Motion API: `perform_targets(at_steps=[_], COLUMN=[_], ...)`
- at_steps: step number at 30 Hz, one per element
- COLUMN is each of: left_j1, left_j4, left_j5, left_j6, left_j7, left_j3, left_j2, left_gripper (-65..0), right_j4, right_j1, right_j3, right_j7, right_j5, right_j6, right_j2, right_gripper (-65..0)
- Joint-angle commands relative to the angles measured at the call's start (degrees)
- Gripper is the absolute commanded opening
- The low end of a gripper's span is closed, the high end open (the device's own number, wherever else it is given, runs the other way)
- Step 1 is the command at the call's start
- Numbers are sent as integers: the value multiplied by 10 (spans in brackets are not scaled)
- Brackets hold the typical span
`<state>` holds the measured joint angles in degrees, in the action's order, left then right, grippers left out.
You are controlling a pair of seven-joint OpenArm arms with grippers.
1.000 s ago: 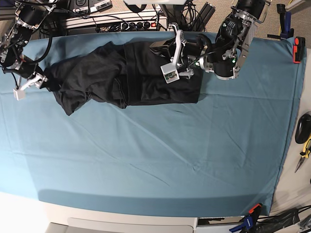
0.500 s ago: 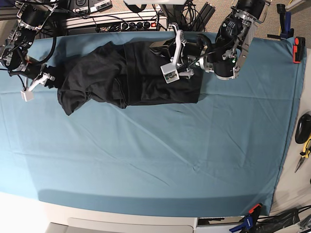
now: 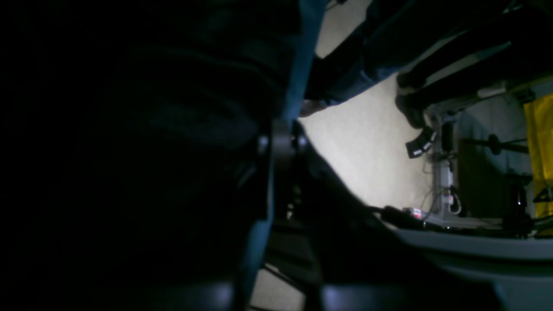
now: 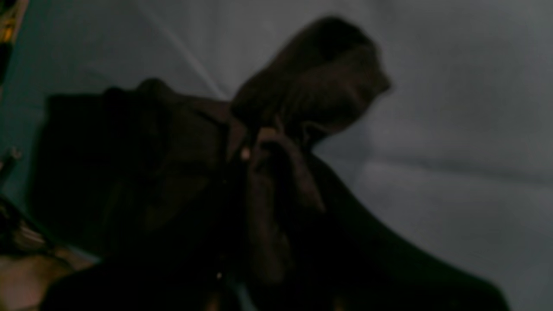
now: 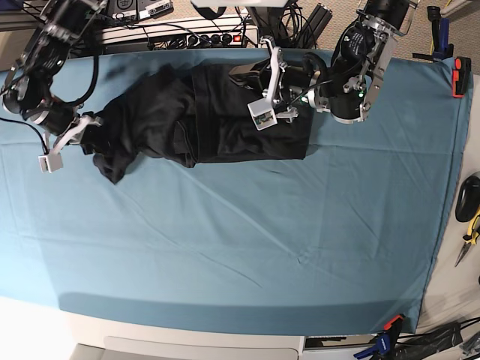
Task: Fold the T-shirt properly
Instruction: 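Lift the sleeve end with the right gripper and fold it onto the strip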
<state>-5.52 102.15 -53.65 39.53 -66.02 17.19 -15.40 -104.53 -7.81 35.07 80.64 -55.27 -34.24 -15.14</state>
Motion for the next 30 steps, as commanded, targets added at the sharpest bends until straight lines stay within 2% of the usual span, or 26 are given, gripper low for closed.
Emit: perform_targets(at_steps=[1,3,8,13,18,25,30], left_j1=[6,6,11,19,19,19,19], left_j4=[9,9,10,10,10,10,10], left_j5=[-17,-17,-47,-106,-121,-137,-137], left_j6=[5,5,5,5,5,5,5], left_j7=[9,9,-4,-35,-34,-35,-35], left_j3=[-1,-6,-46,-118,-185,-246,-263], left_j2=[2,2,1,-7,-36,-66,-67], left_gripper=[-650,-650,-650,-650,-650,-650,-650], right_j4=[-42,-110,-206,-230,-230,-230,-230], right_j1=[-11,-44,-112,-122,-122,-122,-122], right_j3=[2,2,1,-2,-68,-242,-328], right_j7=[-6,-19,-40,-58,-66,-124,-133], right_j5=[5,34,37,29,31,173,225], right_j6=[-3,-3,-3,-3,-3,-2,9], right_j2=[6,40,120,167,201,212,212], right_gripper=[-650,-650,-650,-650,-650,-650,-650])
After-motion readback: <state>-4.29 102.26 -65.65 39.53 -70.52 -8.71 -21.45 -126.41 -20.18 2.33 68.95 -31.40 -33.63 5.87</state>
